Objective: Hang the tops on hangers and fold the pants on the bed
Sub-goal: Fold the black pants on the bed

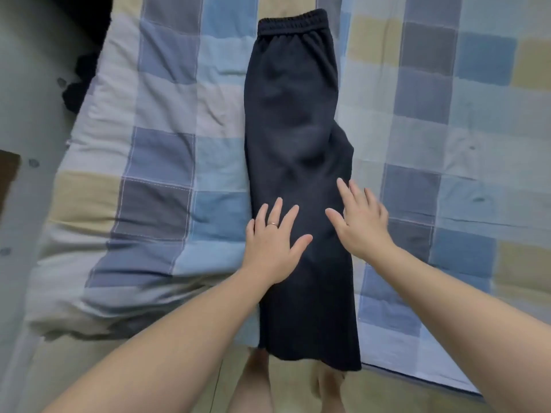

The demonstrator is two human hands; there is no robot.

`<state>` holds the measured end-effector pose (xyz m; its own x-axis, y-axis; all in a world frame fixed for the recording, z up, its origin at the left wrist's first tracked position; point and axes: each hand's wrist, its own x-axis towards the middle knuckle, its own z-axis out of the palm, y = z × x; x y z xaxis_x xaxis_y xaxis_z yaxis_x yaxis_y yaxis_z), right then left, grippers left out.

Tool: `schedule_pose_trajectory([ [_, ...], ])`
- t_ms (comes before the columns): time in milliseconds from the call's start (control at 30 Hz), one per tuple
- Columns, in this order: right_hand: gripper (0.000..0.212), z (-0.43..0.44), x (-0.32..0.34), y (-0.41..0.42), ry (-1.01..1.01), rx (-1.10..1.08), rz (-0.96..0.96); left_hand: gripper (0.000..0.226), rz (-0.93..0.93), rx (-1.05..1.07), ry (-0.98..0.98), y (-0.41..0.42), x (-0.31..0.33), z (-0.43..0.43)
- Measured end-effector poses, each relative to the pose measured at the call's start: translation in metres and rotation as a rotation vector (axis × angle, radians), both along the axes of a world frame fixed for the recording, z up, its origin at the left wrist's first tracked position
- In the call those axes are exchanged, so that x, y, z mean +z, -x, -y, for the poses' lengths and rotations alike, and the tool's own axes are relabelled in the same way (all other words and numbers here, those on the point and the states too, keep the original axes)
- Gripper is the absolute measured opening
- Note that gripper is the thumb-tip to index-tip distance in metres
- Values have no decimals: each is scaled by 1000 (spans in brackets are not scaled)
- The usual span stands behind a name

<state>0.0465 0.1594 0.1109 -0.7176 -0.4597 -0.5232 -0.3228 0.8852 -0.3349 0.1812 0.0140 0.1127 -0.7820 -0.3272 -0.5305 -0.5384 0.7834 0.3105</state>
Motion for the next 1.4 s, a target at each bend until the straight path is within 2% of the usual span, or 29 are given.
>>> schedule_pose_trajectory([
  [100,65,-32,0,-38,11,22,22,68,-3,132,-27,-53,-2,-38],
  [300,63,-88,0,-100,25,-27,93,67,116,296,-92,-158,-19,-109],
  [500,63,-139,-32,-168,-26,-143,277,75,51,488,-174,-219,-37,-148],
  [633,68,-165,-61,-196,12,-316,339,79,-19,597,-185,-231,-58,-141],
  [767,80,-171,-91,-206,69,-518,534,58,-121,803,-205,-214,-79,-125],
  [833,77,-167,-104,-208,108,-635,610,51,-111,873,-229,-206,-89,-116],
  [967,58,-158,-117,-206,122,-781,637,48,-96,900,-245,-206,-102,-105],
  [1133,44,-157,-106,-207,88,-827,861,40,-22,849,-365,-222,-99,-120],
  [1267,43,-152,-88,-214,66,-841,909,29,118,838,-481,-228,-87,-134],
  [1400,49,-145,-58,-217,2,-847,862,21,222,827,-568,-232,-65,-130],
])
